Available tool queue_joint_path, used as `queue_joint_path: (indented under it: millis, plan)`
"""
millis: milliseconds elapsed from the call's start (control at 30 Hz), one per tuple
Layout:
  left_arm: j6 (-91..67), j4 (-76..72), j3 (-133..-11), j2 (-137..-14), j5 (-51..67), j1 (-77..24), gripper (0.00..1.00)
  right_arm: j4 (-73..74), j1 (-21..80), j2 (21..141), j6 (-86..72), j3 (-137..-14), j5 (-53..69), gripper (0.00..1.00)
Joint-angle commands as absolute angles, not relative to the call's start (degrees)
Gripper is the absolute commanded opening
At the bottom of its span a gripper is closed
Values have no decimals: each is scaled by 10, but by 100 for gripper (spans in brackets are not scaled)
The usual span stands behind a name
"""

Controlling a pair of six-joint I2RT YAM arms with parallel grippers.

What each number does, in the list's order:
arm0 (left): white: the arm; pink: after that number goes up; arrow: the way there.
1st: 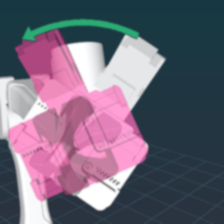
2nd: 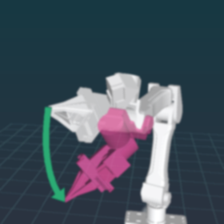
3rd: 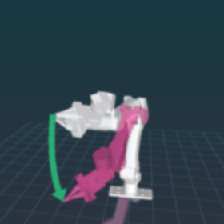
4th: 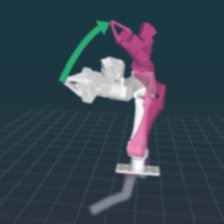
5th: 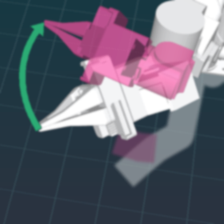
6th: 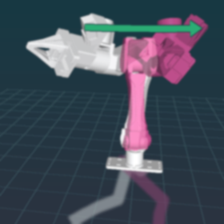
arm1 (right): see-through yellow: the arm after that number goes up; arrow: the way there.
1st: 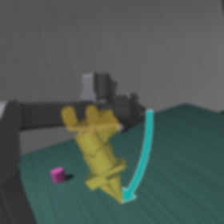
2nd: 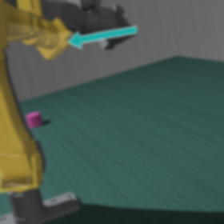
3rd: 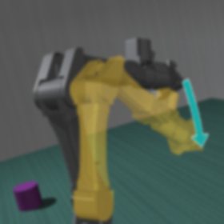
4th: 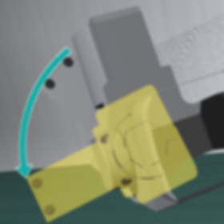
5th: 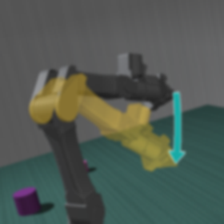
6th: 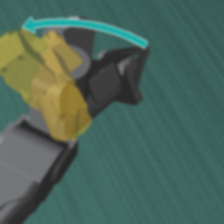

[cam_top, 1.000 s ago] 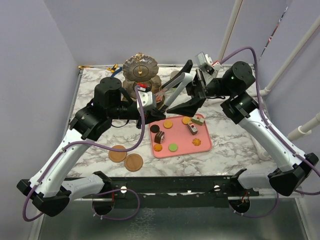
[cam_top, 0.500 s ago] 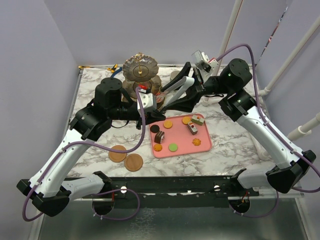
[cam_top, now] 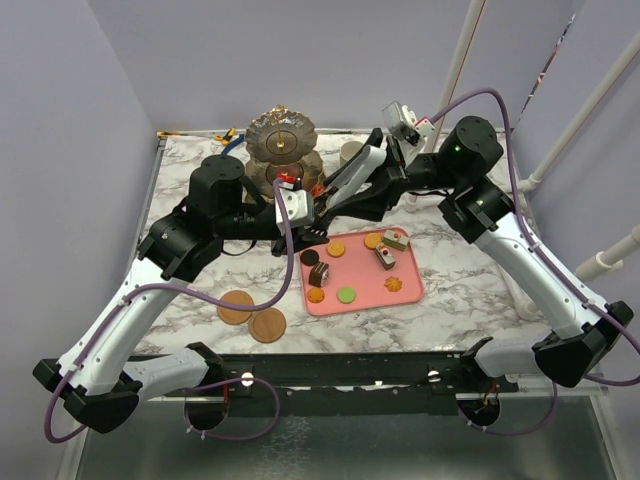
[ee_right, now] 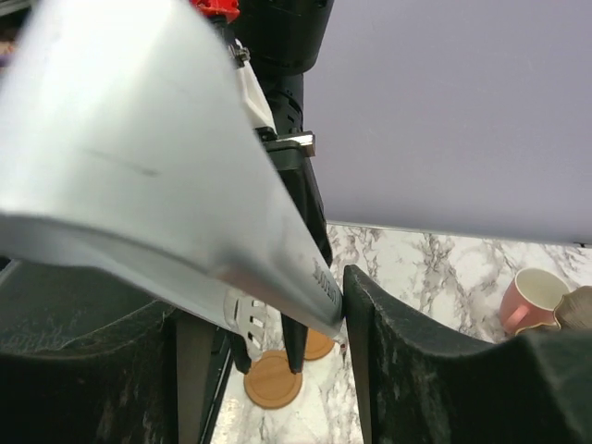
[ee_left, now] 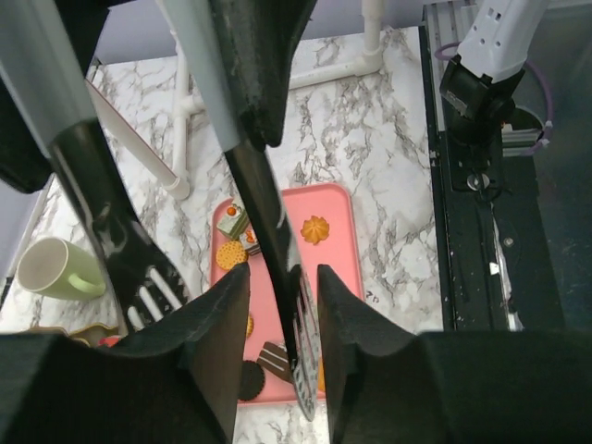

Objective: Serve the afternoon tea
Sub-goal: Pick up the clamp from the tray.

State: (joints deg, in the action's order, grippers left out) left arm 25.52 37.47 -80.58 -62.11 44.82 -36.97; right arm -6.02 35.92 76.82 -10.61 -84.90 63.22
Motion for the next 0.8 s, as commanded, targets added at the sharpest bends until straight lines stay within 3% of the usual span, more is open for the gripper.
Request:
queue_joint_path:
  millis: [0,133,333,533,767]
  plan:
    - [276,367,-828,-616,422,-369,43,-73,360,746,-109,-841,588,51]
    - [277,368,-835,-615,408,-369,53,-79,360,730,-97,-822,543,43]
    - [252,352,-852,-609,332,-369,97,-69,360,694,-41,-781,447,45]
    - [138,272,-830,-588,143,-369,99,-76,360,643,12,-701,339,48]
    - [89,250,-815,-584,66,-369,99,-106,360,592,41,-592,241,48]
